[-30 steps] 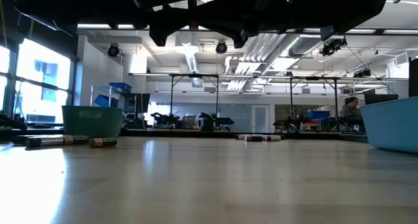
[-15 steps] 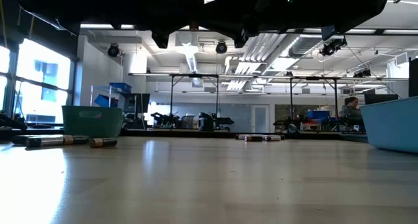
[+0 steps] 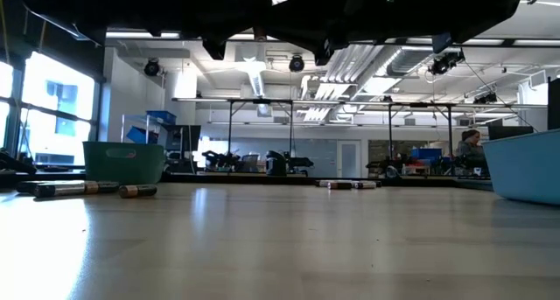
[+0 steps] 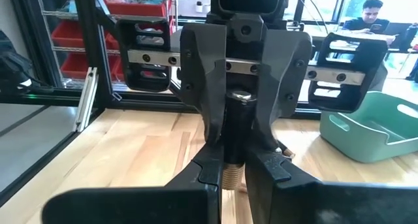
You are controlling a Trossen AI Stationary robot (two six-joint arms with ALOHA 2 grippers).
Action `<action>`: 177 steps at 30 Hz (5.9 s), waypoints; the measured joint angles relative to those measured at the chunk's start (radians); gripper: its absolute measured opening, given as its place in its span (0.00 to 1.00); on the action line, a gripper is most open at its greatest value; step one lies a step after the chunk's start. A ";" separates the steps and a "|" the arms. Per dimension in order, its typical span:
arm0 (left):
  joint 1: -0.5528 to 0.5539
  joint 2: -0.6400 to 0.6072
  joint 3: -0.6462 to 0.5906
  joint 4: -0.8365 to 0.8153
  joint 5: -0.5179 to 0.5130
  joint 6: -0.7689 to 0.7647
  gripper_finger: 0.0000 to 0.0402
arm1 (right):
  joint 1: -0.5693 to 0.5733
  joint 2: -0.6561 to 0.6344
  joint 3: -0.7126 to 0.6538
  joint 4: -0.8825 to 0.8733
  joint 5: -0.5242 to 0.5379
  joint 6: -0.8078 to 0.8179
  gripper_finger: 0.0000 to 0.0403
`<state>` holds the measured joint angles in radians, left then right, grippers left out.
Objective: Sort batteries
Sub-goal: Put the black battery into the green bin, then put the silver battery into the blue bin
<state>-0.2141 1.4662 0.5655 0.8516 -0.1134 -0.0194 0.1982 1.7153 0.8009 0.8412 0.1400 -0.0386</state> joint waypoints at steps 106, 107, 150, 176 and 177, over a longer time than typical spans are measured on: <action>1.170 0.204 0.325 -1.555 -0.112 -0.016 0.11 | -0.001 -0.053 0.000 -0.366 0.301 0.187 0.45; 1.170 0.202 0.324 -1.555 -0.112 -0.011 0.12 | -0.001 -0.053 0.000 -0.366 0.301 0.187 0.45; 1.148 0.122 0.547 -1.710 -0.161 0.017 0.41 | -0.001 -0.053 0.000 -0.367 0.338 0.187 0.45; 0.267 -0.403 0.038 -0.680 -0.158 -0.051 0.41 | 0.112 -0.317 0.000 -0.776 0.404 0.233 0.45; 0.233 -0.395 0.016 -0.628 -0.158 -0.041 0.41 | 0.127 -0.316 0.000 -0.787 0.404 0.251 0.45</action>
<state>0.0192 1.0708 0.5820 0.2241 -0.2713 -0.0607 0.3253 1.3994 0.8013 0.0542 0.5442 0.2126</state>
